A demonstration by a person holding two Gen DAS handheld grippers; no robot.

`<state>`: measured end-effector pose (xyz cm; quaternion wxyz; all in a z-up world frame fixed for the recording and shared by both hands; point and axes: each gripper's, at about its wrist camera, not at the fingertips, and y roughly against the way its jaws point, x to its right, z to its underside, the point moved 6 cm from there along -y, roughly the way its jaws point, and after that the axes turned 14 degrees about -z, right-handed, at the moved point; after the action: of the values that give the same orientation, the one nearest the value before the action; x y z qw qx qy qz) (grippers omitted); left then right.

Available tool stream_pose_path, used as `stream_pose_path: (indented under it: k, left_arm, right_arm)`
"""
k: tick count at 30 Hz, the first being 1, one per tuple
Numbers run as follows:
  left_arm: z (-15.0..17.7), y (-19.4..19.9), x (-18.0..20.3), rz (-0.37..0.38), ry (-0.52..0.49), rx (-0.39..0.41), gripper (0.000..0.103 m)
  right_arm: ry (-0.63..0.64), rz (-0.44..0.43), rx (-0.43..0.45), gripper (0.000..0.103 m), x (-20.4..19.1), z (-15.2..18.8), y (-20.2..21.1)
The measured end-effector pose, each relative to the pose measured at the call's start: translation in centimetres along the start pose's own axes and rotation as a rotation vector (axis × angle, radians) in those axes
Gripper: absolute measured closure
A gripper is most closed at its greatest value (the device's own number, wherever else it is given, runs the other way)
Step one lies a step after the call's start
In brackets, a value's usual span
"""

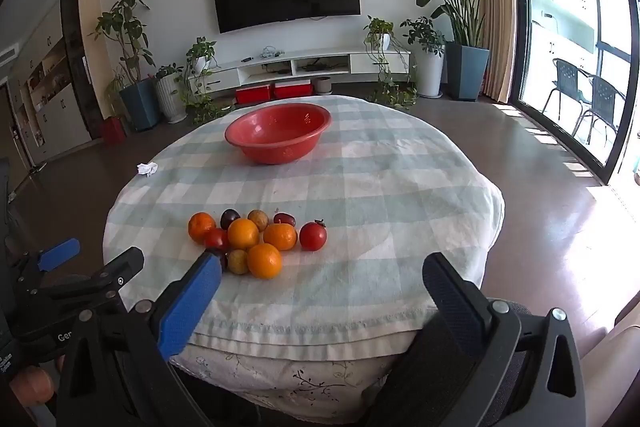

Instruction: Organize fruits

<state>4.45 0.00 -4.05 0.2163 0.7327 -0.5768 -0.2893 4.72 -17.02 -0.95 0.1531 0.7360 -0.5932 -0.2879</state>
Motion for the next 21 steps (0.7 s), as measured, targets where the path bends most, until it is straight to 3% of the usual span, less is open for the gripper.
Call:
stream_pose_path:
  k: [21]
  left_arm:
    - [-0.11, 0.07, -0.02, -0.004, 0.0, 0.014, 0.0]
  right_arm:
    - [-0.028, -0.001, -0.039, 0.0, 0.23, 0.92, -0.46]
